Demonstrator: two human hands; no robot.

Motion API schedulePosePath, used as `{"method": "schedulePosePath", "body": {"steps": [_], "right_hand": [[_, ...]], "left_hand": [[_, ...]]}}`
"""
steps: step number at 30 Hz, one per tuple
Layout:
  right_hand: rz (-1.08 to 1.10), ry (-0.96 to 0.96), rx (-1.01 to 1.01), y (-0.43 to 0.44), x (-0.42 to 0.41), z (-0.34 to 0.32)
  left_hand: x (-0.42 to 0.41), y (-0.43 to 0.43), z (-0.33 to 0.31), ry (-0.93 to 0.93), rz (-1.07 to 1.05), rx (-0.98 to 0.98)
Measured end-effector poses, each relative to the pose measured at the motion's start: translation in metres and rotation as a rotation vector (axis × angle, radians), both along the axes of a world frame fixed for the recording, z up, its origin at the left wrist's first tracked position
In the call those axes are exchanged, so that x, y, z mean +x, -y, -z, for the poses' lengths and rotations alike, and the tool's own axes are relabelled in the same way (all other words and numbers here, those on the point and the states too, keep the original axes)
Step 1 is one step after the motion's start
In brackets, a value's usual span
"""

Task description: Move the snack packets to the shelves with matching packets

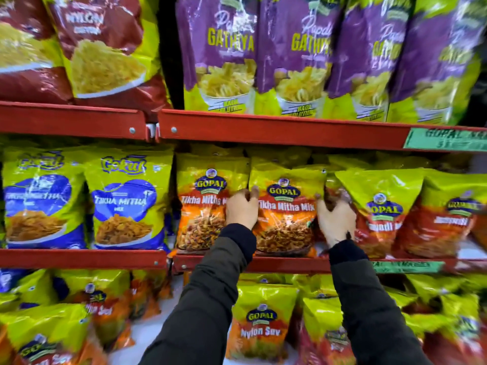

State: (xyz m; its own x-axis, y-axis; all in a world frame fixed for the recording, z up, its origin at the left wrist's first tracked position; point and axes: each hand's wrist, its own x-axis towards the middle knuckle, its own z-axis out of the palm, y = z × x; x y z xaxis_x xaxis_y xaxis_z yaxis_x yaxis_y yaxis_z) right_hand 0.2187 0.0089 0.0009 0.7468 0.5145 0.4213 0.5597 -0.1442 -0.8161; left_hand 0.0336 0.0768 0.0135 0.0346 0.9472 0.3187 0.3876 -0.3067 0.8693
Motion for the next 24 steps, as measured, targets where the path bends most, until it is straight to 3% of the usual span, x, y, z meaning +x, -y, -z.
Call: {"method": "schedulePosePath", "body": {"steps": [4,7,16,21,24], "right_hand": [[-0.248,-0.317,0.116,-0.017,0.009,0.005],[-0.223,-0.451,0.232,-0.028,0.016,0.005],[-0.101,-0.321,0.107,-0.038,0.024,0.001],[-0.117,-0.322,0.078,-0.015,0.014,-0.008],[-0.075,-0.213,0.055,0.01,-0.007,-0.009]], "left_hand": [[0.009,-0.004,0.003,0.326,0.017,-0.151],[0.007,-0.009,0.004,0.342,-0.01,-0.12],[0.012,-0.019,0.004,0.22,-0.067,-0.117],[-0.001,-0.012,0.006,0.292,0.043,-0.086],[-0.02,0.009,0.012,0.306,0.057,0.0]]}}
